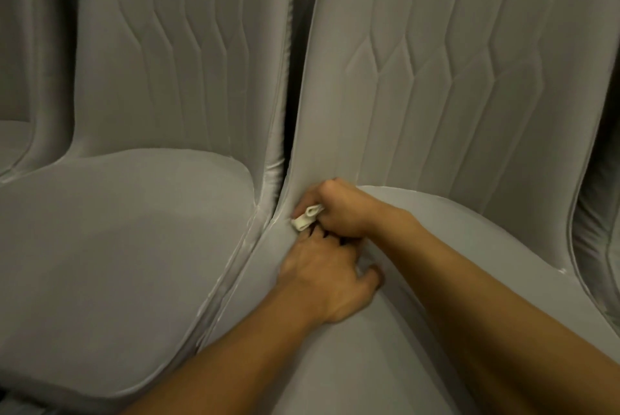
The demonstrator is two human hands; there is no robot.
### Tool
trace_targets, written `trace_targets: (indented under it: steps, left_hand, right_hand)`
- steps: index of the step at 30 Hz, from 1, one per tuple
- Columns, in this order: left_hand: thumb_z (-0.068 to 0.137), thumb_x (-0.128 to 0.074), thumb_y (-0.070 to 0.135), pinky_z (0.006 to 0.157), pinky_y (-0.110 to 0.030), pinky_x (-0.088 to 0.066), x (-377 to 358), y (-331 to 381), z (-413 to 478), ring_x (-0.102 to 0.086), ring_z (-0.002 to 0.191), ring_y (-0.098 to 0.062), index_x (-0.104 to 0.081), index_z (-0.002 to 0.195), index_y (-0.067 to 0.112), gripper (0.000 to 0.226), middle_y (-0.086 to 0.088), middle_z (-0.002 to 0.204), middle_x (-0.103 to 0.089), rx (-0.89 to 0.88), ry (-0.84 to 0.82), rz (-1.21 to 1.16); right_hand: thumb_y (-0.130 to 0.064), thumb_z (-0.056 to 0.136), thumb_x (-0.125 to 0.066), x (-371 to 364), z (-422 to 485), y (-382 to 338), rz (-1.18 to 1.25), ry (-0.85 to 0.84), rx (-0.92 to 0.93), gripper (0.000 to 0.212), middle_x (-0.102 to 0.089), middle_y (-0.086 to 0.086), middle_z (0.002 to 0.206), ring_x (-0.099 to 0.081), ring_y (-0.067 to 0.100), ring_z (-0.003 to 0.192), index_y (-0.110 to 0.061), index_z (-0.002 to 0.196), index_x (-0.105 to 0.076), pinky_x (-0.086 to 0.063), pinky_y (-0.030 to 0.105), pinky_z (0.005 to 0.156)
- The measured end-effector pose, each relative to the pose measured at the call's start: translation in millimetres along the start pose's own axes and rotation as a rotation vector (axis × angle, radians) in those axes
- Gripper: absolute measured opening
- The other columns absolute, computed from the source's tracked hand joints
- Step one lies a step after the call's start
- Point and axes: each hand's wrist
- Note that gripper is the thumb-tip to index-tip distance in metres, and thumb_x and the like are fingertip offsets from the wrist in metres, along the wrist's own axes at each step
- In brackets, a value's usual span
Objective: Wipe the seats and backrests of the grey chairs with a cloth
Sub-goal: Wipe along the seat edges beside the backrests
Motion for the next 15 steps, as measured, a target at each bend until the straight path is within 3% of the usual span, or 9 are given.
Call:
trace_targets:
  steps: [4, 8, 11, 15]
  left_hand:
    - [0.094, -0.026, 0.069, 0.124, -0.044, -0.016, 1, 0, 0, -0.02, 0.15, -0.026, -0.029, 0.156, 0.036, 0.07, -0.004, 0.163, -0.03, -0.02, -0.007, -0.015]
    - [0.096, -0.023, 0.071, 0.126, -0.042, -0.003, 3, -1, 1, -0.005, 0.156, -0.023, -0.008, 0.16, 0.042, 0.072, 0.001, 0.171, -0.007, 0.016, -0.099, -0.027]
    - [0.097, -0.026, 0.07, 0.127, -0.04, -0.002, 4, -1, 0, -0.005, 0.156, -0.021, -0.009, 0.16, 0.043, 0.071, 0.003, 0.171, -0.006, 0.016, -0.085, -0.053]
    - [0.096, -0.026, 0.071, 0.127, -0.04, -0.003, 4, -4, 0, -0.006, 0.156, -0.02, -0.011, 0.159, 0.044, 0.07, 0.004, 0.171, -0.007, 0.019, -0.074, -0.057]
  right_hand:
    - [0.001, 0.073, -0.056, 3, -13, 30, 0.015, 0.057, -0.02, 0.055, -0.073, -0.005, 0.113, -0.067, 0.018, 0.107, -0.033, 0.112, -0.074, -0.051, 0.036, 0.095]
    - [-0.007, 0.082, -0.058, 22, -34, 83, -0.238, 0.213, -0.259, 0.052, -0.064, -0.003, 0.132, -0.055, 0.028, 0.124, -0.036, 0.125, -0.066, -0.041, 0.039, 0.106]
    - [-0.008, 0.084, -0.056, 39, -60, 108, -0.368, 0.233, -0.431, 0.049, -0.063, -0.004, 0.131, -0.054, 0.031, 0.12, -0.039, 0.12, -0.066, -0.039, 0.038, 0.098]
    - [-0.009, 0.081, -0.054, 44, -90, 123, -0.273, 0.206, -0.575, 0.037, -0.068, 0.01, 0.114, -0.06, 0.036, 0.107, -0.026, 0.109, -0.071, -0.047, 0.035, 0.081]
Point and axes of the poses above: each hand's wrist, its own z-axis towards the middle knuckle, its own x-axis out of the back of the hand, y = z × x
